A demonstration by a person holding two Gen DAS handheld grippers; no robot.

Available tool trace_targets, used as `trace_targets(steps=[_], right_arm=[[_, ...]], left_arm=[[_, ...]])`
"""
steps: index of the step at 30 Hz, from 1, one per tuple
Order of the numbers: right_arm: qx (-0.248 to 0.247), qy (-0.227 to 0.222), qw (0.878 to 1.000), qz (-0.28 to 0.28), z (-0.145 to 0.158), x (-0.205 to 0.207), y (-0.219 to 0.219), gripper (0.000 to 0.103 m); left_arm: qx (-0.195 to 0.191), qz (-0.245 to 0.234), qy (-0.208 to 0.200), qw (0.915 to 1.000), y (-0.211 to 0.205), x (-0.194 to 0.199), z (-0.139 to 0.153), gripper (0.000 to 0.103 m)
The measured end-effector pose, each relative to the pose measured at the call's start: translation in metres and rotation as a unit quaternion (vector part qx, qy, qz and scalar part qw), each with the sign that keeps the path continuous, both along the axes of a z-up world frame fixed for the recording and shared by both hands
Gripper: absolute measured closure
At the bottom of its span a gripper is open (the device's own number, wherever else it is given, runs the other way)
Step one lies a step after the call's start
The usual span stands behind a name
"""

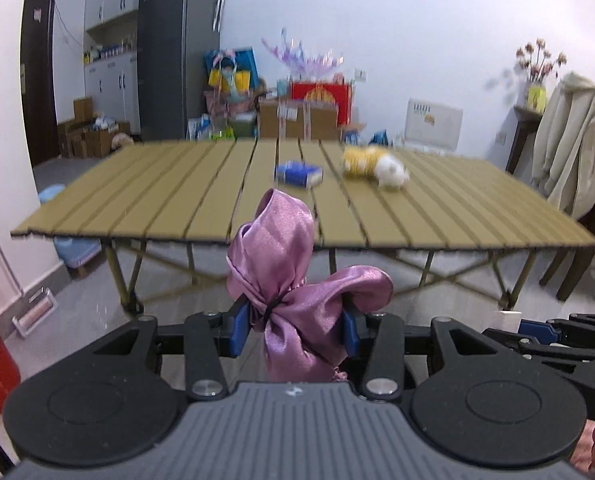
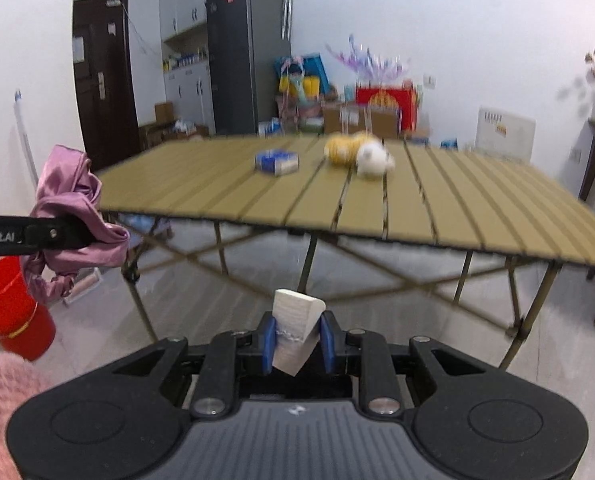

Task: Collect trash
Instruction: 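Lift the pink bow and white paper off the table with both tools, then carry the pink bow and white paper down toward the black bin with both tools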

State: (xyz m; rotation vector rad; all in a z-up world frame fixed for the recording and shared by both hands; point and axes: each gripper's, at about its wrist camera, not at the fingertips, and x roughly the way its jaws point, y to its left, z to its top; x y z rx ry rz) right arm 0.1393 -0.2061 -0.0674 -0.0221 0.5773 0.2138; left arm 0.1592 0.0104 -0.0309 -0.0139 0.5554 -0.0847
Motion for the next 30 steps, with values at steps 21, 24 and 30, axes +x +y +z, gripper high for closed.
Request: trace_targets(steps=[21, 24, 30], right_arm=[[-0.013, 0.185, 0.983, -0.007, -0.137, 0.023, 0.018, 0.081], [-0.013, 0.198, 0.98, -0.016, -0.149, 0.027, 0.011, 0.081], [-0.018, 0.213, 0.977, -0.021, -0.163, 0.035, 0.009, 0.081]], left_arm=[[0.008, 0.01, 0.187, 0.9822, 0.003, 0.041, -0.144, 0.058], [0.009, 0.02, 0.219, 0.9754, 0.008, 0.051, -0.164, 0.058], [0.021, 0.039, 0.262, 0.964, 0.01, 0.061, -0.186, 0.058]])
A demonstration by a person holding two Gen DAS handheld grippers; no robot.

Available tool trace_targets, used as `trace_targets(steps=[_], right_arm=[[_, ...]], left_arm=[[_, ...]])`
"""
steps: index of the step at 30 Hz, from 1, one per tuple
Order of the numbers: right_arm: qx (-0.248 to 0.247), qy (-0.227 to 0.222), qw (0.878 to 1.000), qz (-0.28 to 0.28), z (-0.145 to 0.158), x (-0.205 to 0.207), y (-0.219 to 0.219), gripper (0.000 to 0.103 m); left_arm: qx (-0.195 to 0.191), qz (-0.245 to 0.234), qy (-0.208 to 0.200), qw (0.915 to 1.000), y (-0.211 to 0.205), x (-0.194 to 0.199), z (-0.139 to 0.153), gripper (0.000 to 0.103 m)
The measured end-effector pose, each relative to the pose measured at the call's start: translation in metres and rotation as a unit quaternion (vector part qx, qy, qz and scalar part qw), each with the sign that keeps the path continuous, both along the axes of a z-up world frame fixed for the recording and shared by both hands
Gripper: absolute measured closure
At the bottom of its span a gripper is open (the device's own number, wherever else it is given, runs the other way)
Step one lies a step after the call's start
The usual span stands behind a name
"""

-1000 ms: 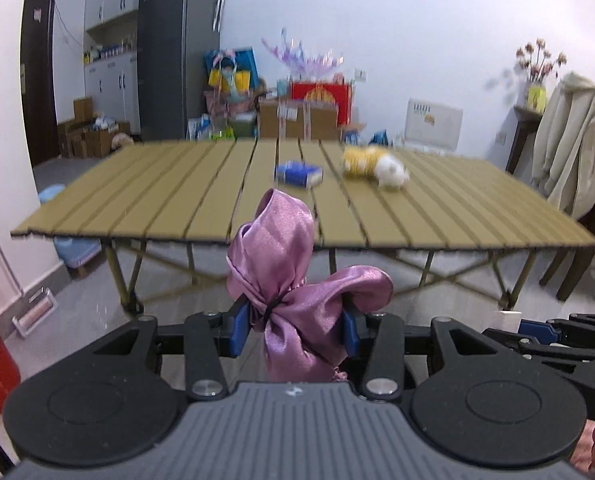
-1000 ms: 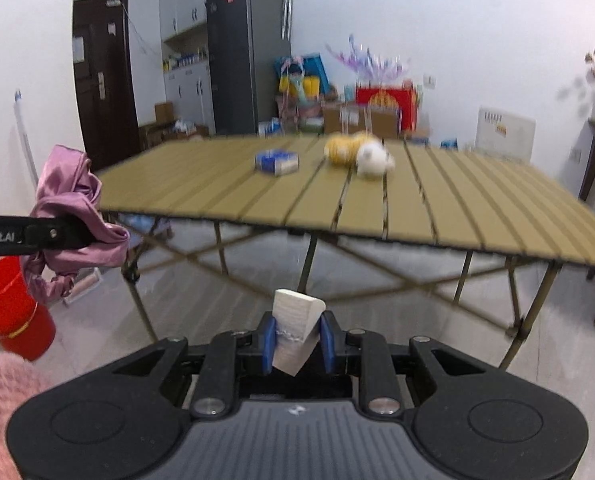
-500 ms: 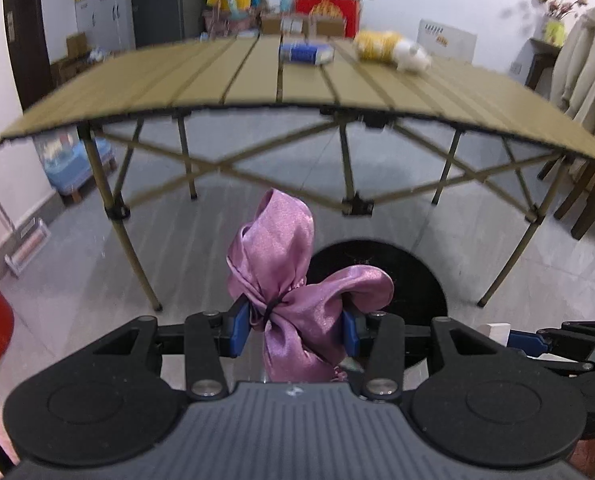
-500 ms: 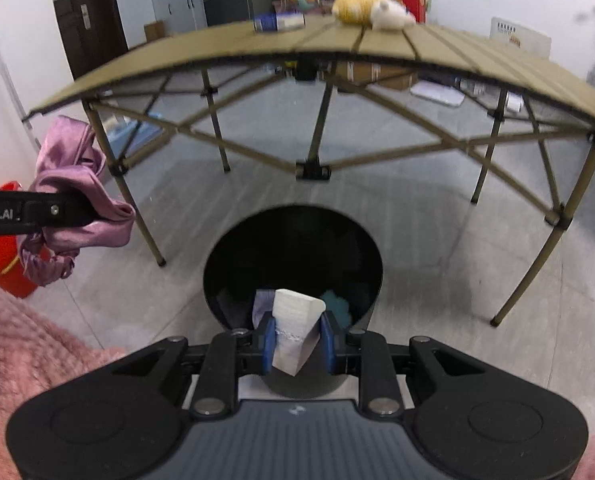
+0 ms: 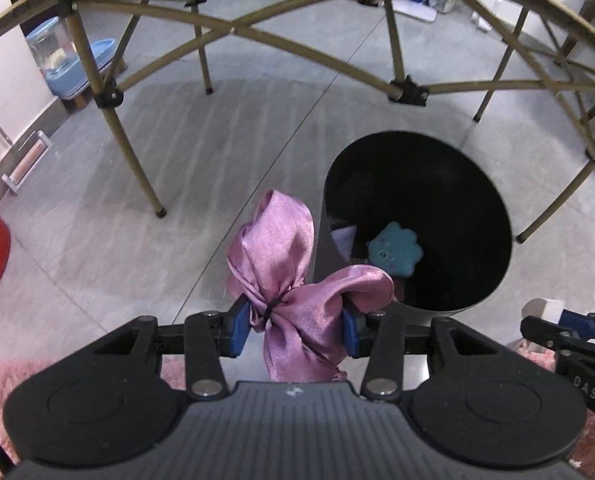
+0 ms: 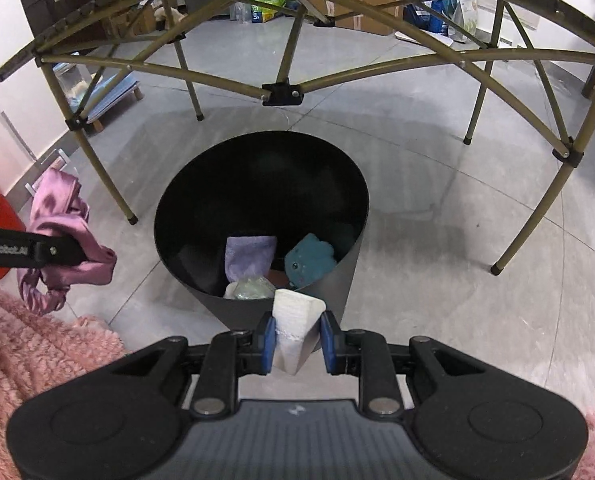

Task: Collect trash
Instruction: 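Carry the pink bow and white paper down toward the black bin with both tools, then lower the left tool into the bin and open it to drop the pink bow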

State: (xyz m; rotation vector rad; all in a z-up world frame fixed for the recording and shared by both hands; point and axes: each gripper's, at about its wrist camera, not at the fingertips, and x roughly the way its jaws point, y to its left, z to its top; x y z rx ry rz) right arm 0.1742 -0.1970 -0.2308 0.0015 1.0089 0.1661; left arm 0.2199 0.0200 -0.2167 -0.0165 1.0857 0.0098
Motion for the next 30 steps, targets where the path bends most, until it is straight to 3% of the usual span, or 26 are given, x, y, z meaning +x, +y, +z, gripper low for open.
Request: trace_targets(steps=[12, 30], right_arm=[[-0.012, -0.004, 1.0, -0.02, 0.0, 0.014, -0.008, 0.081], [-0.017, -0.001, 0.996, -0.087, -0.011, 0.05, -0.048, 0.081]], left_arm=[[0.02, 0.006, 0.021, 0.9996, -0.018, 0.018, -0.006, 0.058], [0.011, -0.008, -0.011, 0.9999, -0.062, 0.056, 0.01, 0.058]])
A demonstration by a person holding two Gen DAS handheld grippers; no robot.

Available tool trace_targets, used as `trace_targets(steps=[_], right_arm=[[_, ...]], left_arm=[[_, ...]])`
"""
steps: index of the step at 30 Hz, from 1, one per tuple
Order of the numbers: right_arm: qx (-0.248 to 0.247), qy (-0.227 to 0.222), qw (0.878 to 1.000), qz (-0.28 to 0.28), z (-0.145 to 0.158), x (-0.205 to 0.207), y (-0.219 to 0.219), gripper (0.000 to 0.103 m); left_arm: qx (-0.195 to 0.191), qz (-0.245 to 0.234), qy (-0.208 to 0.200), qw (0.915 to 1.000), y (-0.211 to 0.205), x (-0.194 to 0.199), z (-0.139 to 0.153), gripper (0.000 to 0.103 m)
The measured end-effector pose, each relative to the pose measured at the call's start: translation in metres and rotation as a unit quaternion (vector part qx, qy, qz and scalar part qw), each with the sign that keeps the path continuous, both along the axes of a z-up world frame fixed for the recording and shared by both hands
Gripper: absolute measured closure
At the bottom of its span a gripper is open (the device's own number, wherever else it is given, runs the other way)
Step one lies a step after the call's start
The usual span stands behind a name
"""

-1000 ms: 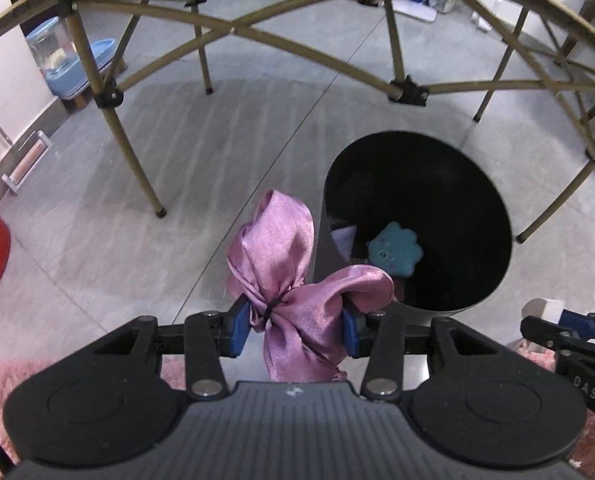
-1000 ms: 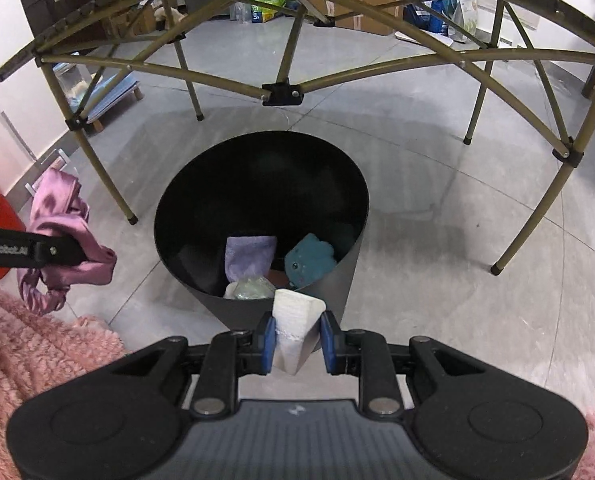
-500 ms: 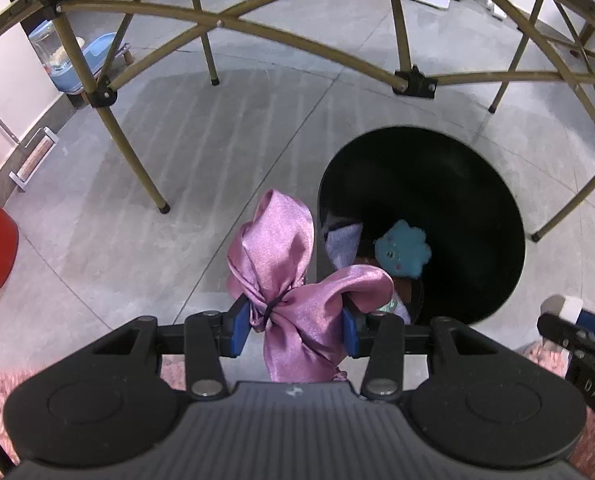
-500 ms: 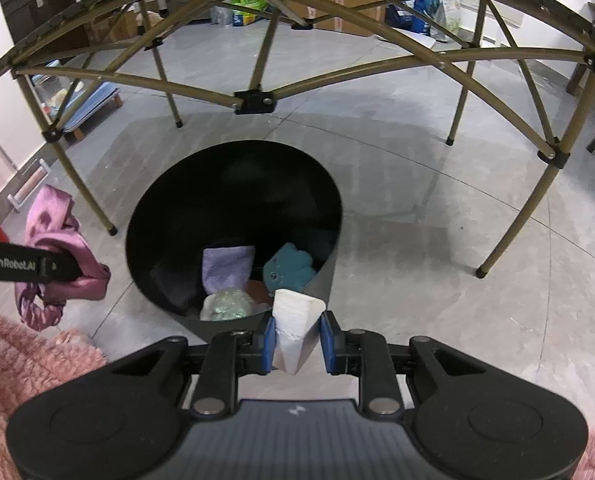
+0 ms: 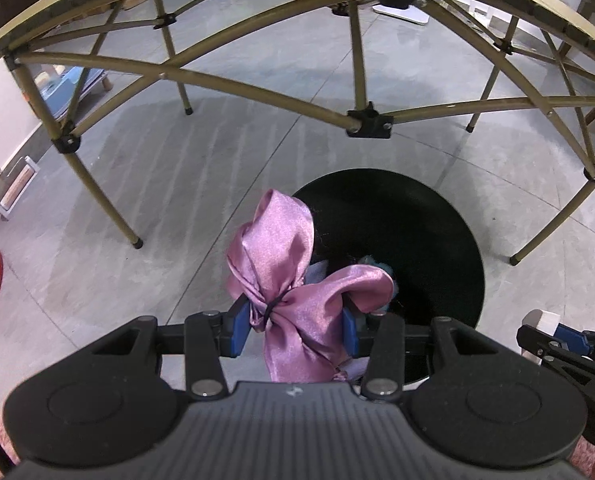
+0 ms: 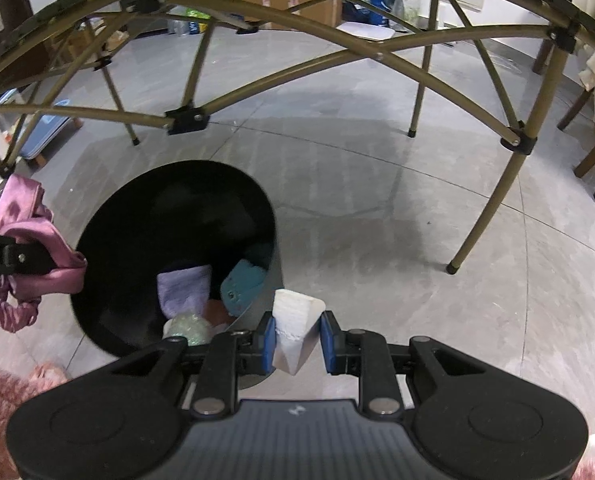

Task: Collect trash
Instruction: 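Lower the left tool into the bin and open it to drop the pink bow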

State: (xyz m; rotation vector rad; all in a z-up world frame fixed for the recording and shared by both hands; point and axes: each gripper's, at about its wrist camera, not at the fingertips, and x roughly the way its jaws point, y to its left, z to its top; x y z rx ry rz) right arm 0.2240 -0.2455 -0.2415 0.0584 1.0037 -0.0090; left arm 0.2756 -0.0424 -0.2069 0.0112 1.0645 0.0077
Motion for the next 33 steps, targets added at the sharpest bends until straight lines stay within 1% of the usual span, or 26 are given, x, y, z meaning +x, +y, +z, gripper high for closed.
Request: trace_targets(steps=[3, 8, 18, 24, 33], right_arm=[[0.008, -0.001, 1.0, -0.007, 0.0, 0.005, -0.006, 0.08], [0.005, -0.01, 1.0, -0.017, 0.002, 0.014, -0.012, 0.08], [0.005, -0.013, 0.999, -0.037, -0.002, 0.037, -0.025, 0.081], [0.006, -0.01, 0.999, -0.046, -0.008, 0.047, -0.03, 0.08], [0.004, -0.003, 0.999, -0.052, -0.017, 0.053, -0.036, 0.081]], left_arm=[[-0.002, -0.002, 0.0, 1.0, -0.007, 0.006, 0.0, 0.058], [-0.002, -0.005, 0.002, 1.0, -0.022, 0.015, -0.003, 0.058], [-0.005, 0.007, 0.02, 0.9998, -0.042, 0.035, -0.015, 0.058], [-0.01, 0.016, 0.034, 0.9993, -0.052, 0.047, -0.024, 0.058], [-0.005, 0.02, 0.051, 0.9985, -0.067, 0.058, -0.043, 0.058]])
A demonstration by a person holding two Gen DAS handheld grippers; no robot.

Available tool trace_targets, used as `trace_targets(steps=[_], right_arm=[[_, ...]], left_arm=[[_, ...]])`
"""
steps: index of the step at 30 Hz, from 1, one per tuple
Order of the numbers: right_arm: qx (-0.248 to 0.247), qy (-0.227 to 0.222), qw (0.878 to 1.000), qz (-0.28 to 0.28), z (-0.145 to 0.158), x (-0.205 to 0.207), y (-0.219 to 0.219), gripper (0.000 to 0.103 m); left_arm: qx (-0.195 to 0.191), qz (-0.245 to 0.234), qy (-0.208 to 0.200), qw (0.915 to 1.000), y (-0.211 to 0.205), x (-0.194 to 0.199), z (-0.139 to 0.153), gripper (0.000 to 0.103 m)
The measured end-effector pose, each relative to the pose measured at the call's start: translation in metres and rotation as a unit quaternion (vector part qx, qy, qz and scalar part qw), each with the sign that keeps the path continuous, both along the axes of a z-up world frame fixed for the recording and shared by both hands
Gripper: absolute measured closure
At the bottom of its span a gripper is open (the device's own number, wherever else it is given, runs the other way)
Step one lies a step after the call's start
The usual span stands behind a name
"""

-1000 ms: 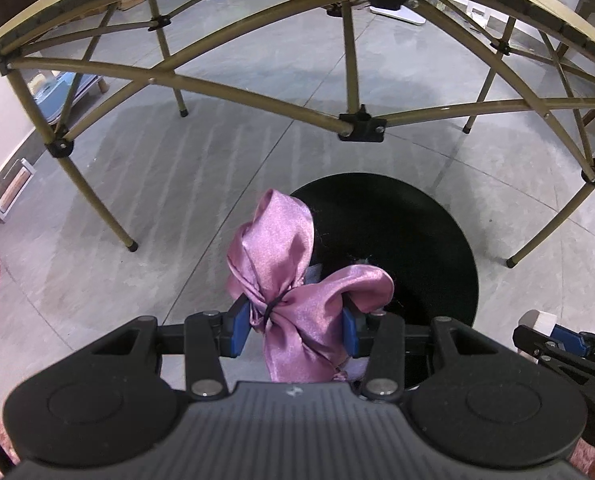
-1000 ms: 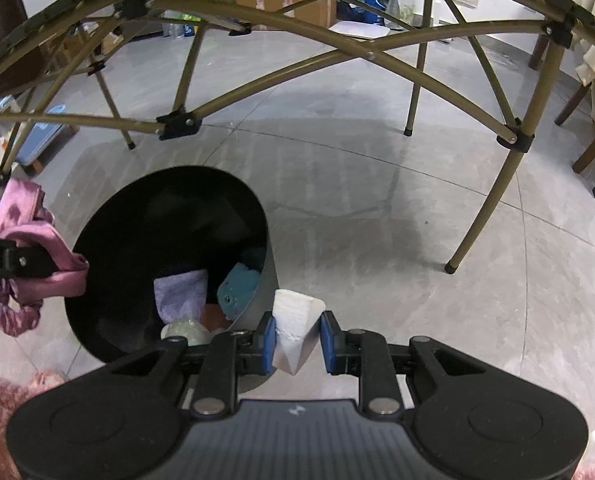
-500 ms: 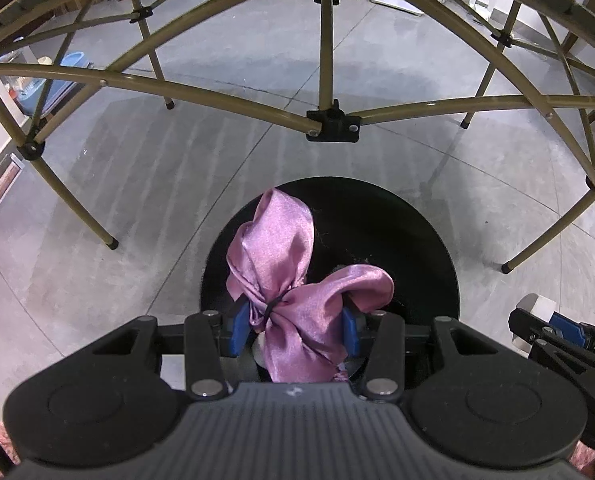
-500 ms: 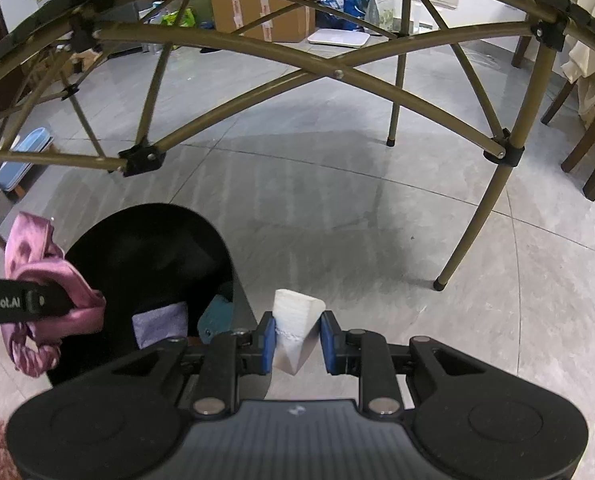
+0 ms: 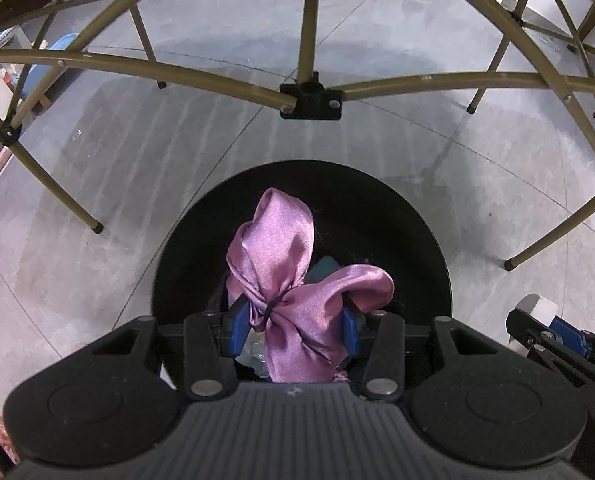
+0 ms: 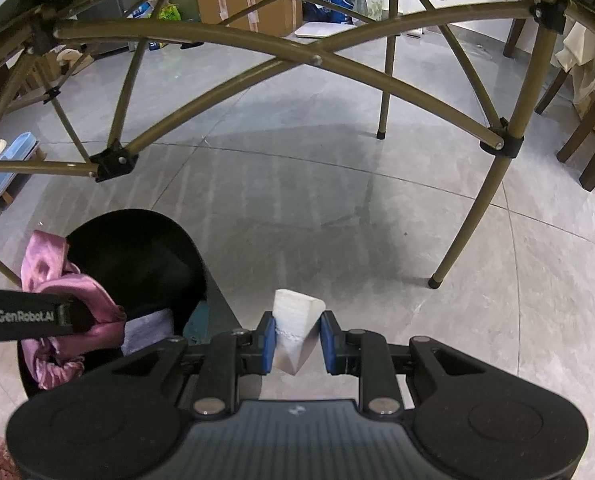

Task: Collect trash
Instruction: 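Lower the left tool into the bin and open it to drop the pink bow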

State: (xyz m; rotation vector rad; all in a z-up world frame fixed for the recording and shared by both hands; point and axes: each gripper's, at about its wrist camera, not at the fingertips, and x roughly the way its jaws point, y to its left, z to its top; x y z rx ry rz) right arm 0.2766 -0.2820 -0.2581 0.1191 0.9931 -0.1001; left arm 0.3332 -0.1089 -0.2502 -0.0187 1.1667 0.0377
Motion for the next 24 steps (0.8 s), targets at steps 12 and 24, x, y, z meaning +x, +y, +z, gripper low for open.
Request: trace_targets(steps=[12, 24], right_arm=[[0.0, 0.004, 1.0, -0.005, -0.004, -0.002, -0.006, 0.081], [-0.001, 0.008, 1.0, -0.004, -0.006, -0.004, -0.005, 0.08]], left_arm=[[0.006, -0.001, 0.014, 0.9999, -0.005, 0.004, -0.012, 0.058], [0.017, -0.013, 0.01, 0.9997, -0.007, 0.003, -0.01, 0.022]])
